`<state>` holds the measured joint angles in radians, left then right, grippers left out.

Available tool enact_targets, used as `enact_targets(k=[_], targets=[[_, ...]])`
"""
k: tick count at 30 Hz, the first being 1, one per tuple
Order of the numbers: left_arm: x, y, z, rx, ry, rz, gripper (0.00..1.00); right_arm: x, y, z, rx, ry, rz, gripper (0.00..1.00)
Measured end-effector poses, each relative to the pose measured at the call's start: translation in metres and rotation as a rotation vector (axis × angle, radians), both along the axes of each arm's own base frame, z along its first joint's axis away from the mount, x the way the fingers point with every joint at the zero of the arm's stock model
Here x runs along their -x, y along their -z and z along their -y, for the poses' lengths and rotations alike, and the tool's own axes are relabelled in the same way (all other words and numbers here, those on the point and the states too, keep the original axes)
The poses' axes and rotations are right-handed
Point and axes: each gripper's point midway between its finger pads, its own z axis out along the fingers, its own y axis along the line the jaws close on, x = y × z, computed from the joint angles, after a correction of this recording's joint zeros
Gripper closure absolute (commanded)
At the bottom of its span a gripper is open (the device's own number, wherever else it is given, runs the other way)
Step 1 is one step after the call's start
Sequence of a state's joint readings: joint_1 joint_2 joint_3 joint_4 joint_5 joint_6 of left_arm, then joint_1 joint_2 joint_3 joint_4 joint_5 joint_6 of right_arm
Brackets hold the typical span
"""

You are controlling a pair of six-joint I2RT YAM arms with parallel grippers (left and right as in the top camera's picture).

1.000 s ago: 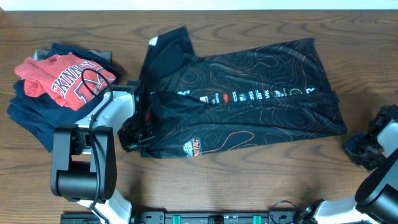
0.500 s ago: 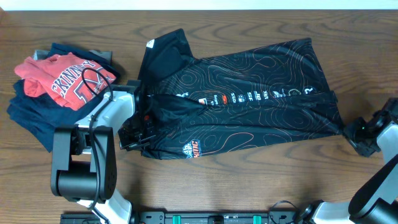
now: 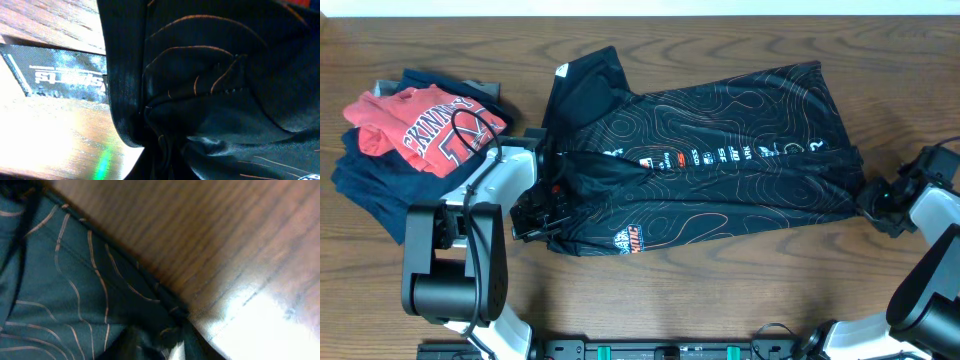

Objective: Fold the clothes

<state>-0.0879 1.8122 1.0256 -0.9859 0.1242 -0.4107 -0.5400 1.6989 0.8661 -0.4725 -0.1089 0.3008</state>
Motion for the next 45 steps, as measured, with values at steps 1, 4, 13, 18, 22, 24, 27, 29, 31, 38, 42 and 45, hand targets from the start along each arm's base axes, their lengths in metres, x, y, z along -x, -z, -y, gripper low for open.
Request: enact_targets(k=[1, 4, 13, 18, 22, 24, 27, 29, 31, 38, 42, 45], targets=[[0.0, 0.0, 0.0, 0.0, 0.0, 0.002, 0.94, 0.002, 0.0, 0.001, 0.008, 0.003, -0.009, 0.99], [-0.001, 0.0, 0.0, 0.0, 0.0, 0.004, 0.94, 0.01, 0.002, 0.005, 0.031, 0.02, -0.05, 0.99], [0.023, -0.008, -0.001, -0.004, -0.001, -0.1, 0.94, 0.076, 0.002, 0.024, 0.098, 0.234, -0.308, 0.99], [0.043, -0.018, 0.001, 0.006, 0.0, -0.19, 0.94, 0.116, 0.002, 0.037, 0.105, 0.367, -0.416, 0.99], [0.043, -0.021, 0.003, 0.02, 0.017, -0.181, 0.92, 0.119, -0.003, 0.039, 0.11, 0.398, -0.402, 0.98], [0.04, -0.025, 0.003, 0.028, 0.036, -0.147, 0.79, 0.114, -0.011, 0.04, 0.114, 0.401, -0.357, 0.9], [0.03, -0.036, -0.001, 0.014, 0.057, -0.074, 0.43, 0.097, -0.031, 0.047, 0.144, 0.397, -0.237, 0.7], [0.015, -0.048, -0.001, 0.009, 0.067, -0.005, 0.43, 0.085, -0.046, 0.046, 0.144, 0.376, -0.148, 0.56], [-0.004, -0.06, -0.001, 0.007, 0.073, 0.07, 0.42, 0.074, -0.062, 0.045, 0.146, 0.354, -0.065, 0.54], [-0.094, -0.092, 0.006, 0.017, 0.085, 0.42, 0.33, 0.045, -0.102, 0.023, 0.116, 0.198, 0.146, 0.56], [-0.145, -0.105, 0.012, 0.035, 0.111, 0.633, 0.3, 0.033, -0.109, -0.002, 0.069, 0.071, 0.192, 0.55], [-0.177, -0.112, 0.017, 0.051, 0.153, 0.756, 0.28, 0.03, -0.106, -0.022, 0.036, -0.024, 0.179, 0.54]])
